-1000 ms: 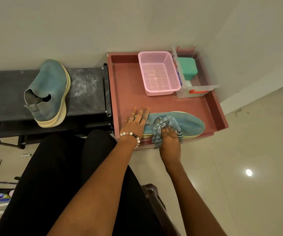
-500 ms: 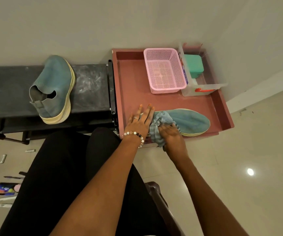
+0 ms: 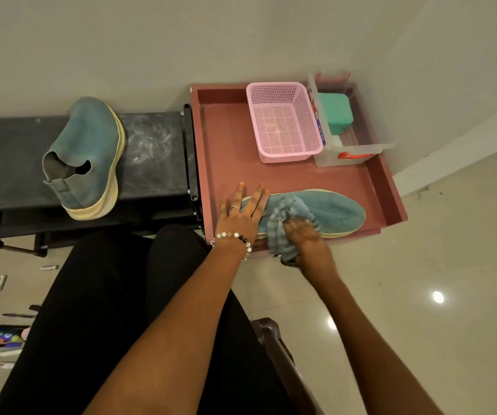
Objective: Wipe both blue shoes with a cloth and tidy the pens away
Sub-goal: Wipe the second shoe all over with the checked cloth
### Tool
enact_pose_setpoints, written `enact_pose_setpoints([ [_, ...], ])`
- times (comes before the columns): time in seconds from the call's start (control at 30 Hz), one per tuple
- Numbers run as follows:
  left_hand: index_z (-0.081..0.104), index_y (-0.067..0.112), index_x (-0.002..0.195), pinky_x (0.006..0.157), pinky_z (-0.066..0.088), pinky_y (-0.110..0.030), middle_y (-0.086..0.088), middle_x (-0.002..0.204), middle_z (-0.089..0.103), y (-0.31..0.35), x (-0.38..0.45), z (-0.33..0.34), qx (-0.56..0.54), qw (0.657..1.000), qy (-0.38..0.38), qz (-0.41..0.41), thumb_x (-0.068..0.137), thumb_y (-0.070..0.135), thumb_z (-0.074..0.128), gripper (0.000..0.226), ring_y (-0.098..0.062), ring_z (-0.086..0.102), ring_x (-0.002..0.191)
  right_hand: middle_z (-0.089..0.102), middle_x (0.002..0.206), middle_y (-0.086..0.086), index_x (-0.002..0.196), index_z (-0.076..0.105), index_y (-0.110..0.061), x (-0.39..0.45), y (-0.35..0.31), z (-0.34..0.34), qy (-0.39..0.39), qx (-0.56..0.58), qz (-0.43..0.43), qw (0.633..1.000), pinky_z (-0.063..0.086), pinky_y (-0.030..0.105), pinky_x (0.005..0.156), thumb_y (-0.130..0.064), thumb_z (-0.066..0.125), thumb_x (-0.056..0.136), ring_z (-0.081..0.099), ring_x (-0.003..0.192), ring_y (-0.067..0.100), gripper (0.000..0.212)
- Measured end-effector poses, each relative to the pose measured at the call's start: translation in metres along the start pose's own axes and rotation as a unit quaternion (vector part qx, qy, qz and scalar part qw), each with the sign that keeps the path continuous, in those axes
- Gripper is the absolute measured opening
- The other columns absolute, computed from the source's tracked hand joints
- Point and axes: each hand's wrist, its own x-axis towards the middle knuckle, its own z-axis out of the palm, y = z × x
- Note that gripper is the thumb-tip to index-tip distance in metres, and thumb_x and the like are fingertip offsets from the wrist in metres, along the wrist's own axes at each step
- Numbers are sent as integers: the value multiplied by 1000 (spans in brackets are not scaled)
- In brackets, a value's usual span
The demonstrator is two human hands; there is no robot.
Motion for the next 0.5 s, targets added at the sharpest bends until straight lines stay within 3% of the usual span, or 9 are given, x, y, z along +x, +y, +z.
enact_pose_setpoints([
  [0.13,-22,20,149,118,9,-53,6,157,-25,0,-1,1,14,1000,4,1,94,5,47,89,-36,-16,145,61,119,26,112,64,5,-20,58,-20,23,10,121,992,44,55,97,3,63,59,57,112,42,53],
  [0.2,-20,19,150,118,11,-52,5,158,-22,1,0,2,15,1000,17,0,95,7,46,87,-39,-15,145,61,118,27,109,65,7,-22,54,-17,31,-12,172,985,44,55,98,-6,56,70,56,114,40,42],
  [0.27,-19,18,150,118,13,-52,4,159,-20,3,0,4,10,1000,20,-3,95,7,44,84,-41,-14,144,55,126,29,115,60,9,-9,25,-7,67,-30,239,968,41,48,104,2,60,79,48,124,40,37],
  [0.4,-18,17,151,118,13,-52,3,159,-19,5,-1,5,10,1000,24,-9,93,11,51,91,-42,-16,144,34,147,25,137,38,7,18,-46,10,59,28,288,955,27,34,112,-6,63,85,21,142,33,59],
  [0.5,-19,18,150,118,13,-53,5,159,-21,5,1,5,3,1000,18,-10,92,7,51,92,-41,-18,143,44,141,23,132,46,4,22,-63,24,41,25,239,970,31,33,110,-11,86,61,31,138,34,83],
])
